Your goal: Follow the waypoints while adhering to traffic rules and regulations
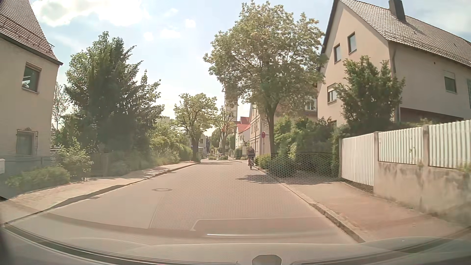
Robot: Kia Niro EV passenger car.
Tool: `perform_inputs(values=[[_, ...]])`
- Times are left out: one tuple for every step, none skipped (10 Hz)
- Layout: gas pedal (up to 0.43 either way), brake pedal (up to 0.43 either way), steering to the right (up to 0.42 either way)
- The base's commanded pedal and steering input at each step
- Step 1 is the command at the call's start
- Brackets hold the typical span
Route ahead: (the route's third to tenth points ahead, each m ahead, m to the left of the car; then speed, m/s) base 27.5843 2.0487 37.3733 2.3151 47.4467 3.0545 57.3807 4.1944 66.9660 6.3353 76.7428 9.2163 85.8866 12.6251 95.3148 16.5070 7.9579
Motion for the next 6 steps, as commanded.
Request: perform_inputs(values=[[0.098,0.0,-0.011],[0.098,0.0,-0.011],[0.098,0.0,-0.012],[0.098,0.0,-0.012],[0.098,0.0,-0.012],[0.098,0.0,-0.012]])
